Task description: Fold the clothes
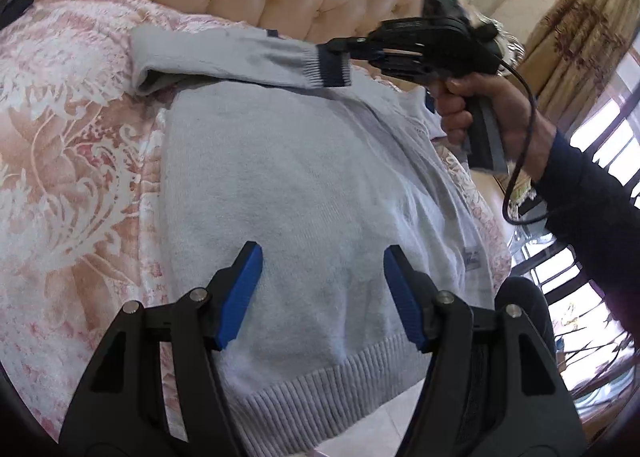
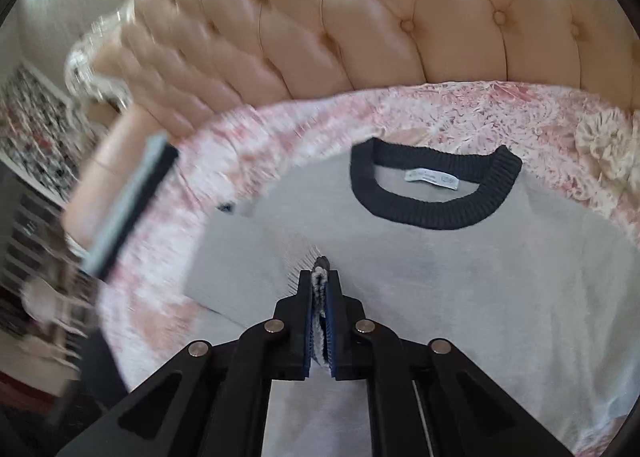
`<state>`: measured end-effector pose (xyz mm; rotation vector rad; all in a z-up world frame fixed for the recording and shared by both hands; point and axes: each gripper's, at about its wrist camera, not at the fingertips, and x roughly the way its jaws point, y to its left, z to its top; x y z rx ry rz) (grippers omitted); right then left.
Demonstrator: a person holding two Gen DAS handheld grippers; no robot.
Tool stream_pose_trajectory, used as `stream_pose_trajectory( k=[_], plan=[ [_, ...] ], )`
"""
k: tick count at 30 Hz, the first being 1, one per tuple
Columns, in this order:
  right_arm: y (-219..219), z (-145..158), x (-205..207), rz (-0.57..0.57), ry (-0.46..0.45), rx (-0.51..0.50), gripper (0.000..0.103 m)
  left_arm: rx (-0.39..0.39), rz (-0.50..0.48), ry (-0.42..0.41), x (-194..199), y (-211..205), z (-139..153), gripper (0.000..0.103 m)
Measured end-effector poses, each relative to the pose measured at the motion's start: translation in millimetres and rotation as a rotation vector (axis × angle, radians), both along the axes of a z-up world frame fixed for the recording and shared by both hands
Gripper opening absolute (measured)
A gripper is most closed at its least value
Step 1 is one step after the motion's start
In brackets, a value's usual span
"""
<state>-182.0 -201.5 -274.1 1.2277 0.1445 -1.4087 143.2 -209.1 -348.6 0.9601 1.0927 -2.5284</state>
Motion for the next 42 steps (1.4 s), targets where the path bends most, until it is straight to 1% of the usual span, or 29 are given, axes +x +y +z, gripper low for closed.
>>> stream_pose_trajectory(
  k=[1,2,3,4,5,6,7,9,11,12,13,14,15,17,19,20,21,22,23,24,26,29,31,32,35,38,39,42],
  plan=[
    [3,0,-3,-0.006,-0.040,-0.027,0.005,0.004,0.038,-0.003,3,-4,6,0.066],
    [6,1,-7,-0.016,-0.065,-0.056,0.005,-0.029,0.079,-0.001,5,-8,14,0.066],
    [8,2,-11,-0.027,-0.089,-0.086,0.005,-0.125,0.124,-0.007,7,-12,26,0.066],
    [11,3,-15,-0.037,-0.113,-0.116,0.005,-0.236,0.168,-0.036,6,-16,36,0.066],
    [14,4,-20,-0.048,-0.136,-0.146,0.005,-0.346,0.202,-0.084,2,-21,42,0.066],
    [18,4,-27,-0.069,-0.148,-0.166,0.005,-0.453,0.222,-0.160,-6,-28,44,0.066],
    [22,4,-35,-0.092,-0.159,-0.185,0.005,-0.540,0.234,-0.222,-14,-34,44,0.066],
    [35,1,-51,-0.152,-0.157,-0.205,0.005,-0.668,0.218,-0.301,-28,-39,40,0.066],
    [42,-3,-63,-0.202,-0.207,-0.205,0.005,-0.770,0.160,-0.333,-45,-41,35,0.066],
    [44,0,-66,-0.212,-0.206,-0.205,0.005,-0.794,0.136,-0.337,-54,-44,33,0.066],
    [46,4,-68,-0.220,-0.202,-0.206,0.005,-0.781,0.122,-0.325,-62,-48,32,0.066],
    [49,11,-69,-0.220,-0.167,-0.209,0.005,-0.752,0.114,-0.314,-69,-54,31,0.066],
    [51,15,-70,-0.220,-0.153,-0.210,0.005,-0.697,0.116,-0.297,-74,-61,31,0.066],
    [54,13,-71,-0.223,-0.164,-0.208,0.005,-0.583,0.117,-0.258,-85,-77,28,0.066],
    [56,8,-73,-0.228,-0.183,-0.200,0.005,-0.525,0.113,-0.270,-97,-90,20,0.066],
    [55,4,-73,-0.228,-0.192,-0.195,0.005,-0.499,0.111,-0.283,-101,-95,16,0.062],
    [54,1,-74,-0.229,-0.197,-0.189,0.005,-0.474,0.109,-0.296,-105,-101,12,0.051],
    [54,-2,-74,-0.229,-0.202,-0.182,0.005,-0.439,0.114,-0.308,-106,-107,7,0.046],
    [54,-3,-75,-0.227,-0.205,-0.181,0.005,-0.391,0.128,-0.318,-105,-114,1,0.039],
    [55,-4,-75,-0.226,-0.207,-0.180,0.005,-0.357,0.139,-0.325,-103,-118,-4,0.037],
    [57,-6,-77,-0.222,-0.213,-0.178,0.005,-0.337,0.151,-0.323,-98,-121,-9,0.036],
    [58,-12,-76,-0.217,-0.223,-0.166,0.005,-0.349,0.131,-0.315,-102,-115,-10,0.036],
    [59,-14,-76,-0.225,-0.220,-0.150,0.005,-0.341,0.152,-0.315,-105,-118,-12,0.021],
    [60,-15,-77,-0.238,-0.213,-0.138,0.005,-0.309,0.176,-0.303,-103,-123,-12,0.014],
    [66,-18,-81,-0.282,-0.185,-0.098,0.005,-0.249,0.218,-0.279,-98,-128,-11,0.013],
    [67,-28,-87,-0.317,-0.147,-0.033,0.005,-0.154,0.250,-0.259,-89,-135,-17,0.013],
    [66,-30,-87,-0.321,-0.129,-0.016,0.005,-0.142,0.254,-0.256,-88,-136,-18,0.013],
    [63,-34,-87,-0.335,-0.073,0.033,0.005,-0.159,0.244,-0.266,-89,-134,-17,0.013]
  ],
)
